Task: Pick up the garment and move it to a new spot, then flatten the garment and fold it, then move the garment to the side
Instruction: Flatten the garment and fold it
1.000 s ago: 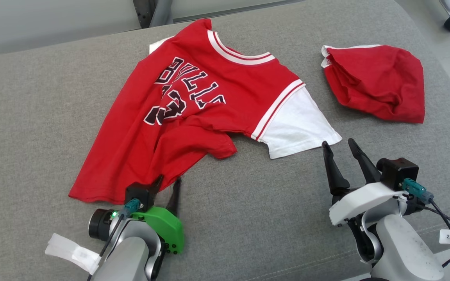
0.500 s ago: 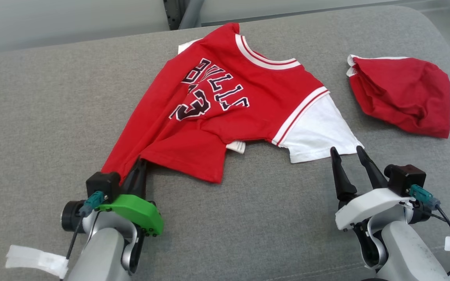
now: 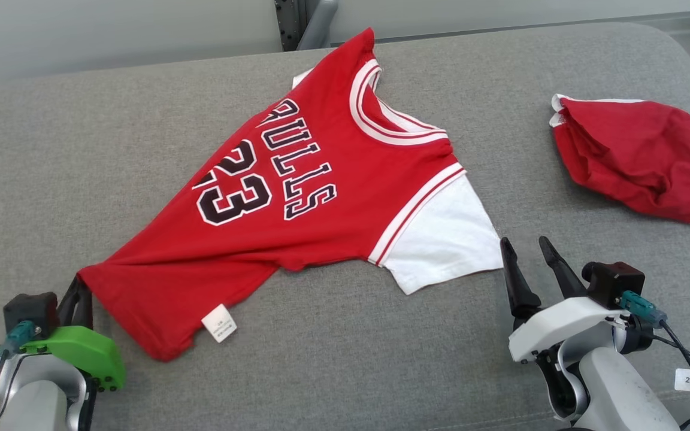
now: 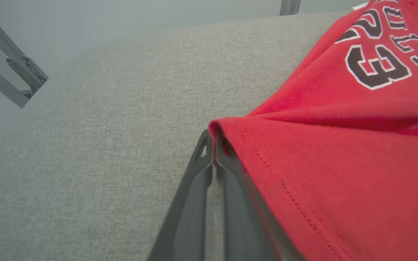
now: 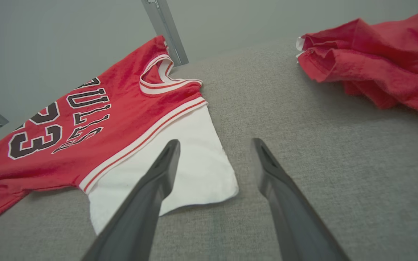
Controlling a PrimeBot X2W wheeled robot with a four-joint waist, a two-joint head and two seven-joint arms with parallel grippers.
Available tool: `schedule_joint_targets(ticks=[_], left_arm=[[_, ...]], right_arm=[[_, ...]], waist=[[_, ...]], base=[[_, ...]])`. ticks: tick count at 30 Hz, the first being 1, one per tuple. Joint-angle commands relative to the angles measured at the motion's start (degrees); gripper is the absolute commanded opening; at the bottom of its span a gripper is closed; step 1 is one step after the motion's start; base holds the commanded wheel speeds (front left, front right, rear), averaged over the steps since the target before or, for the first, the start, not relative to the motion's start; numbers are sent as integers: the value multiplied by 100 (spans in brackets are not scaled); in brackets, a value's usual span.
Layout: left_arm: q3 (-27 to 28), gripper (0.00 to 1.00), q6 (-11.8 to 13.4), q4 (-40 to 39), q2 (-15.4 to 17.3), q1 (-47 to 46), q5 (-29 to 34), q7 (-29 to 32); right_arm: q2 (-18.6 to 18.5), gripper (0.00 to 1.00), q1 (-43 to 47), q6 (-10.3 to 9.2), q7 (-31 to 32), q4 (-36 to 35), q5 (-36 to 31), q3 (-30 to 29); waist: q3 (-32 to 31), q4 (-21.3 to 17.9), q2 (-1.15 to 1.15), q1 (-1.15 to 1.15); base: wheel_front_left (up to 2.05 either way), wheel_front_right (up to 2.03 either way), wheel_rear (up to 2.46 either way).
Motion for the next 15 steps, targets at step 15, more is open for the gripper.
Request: schedule_joint_targets(ticks=[15], left_arm=[[941, 100, 36, 79, -526, 511, -251, 2]], right_arm=[[-29, 100, 225, -9, -11, -32, 28, -285]], waist=[[-373, -8, 0, 0]], base=[[0, 0, 0]])
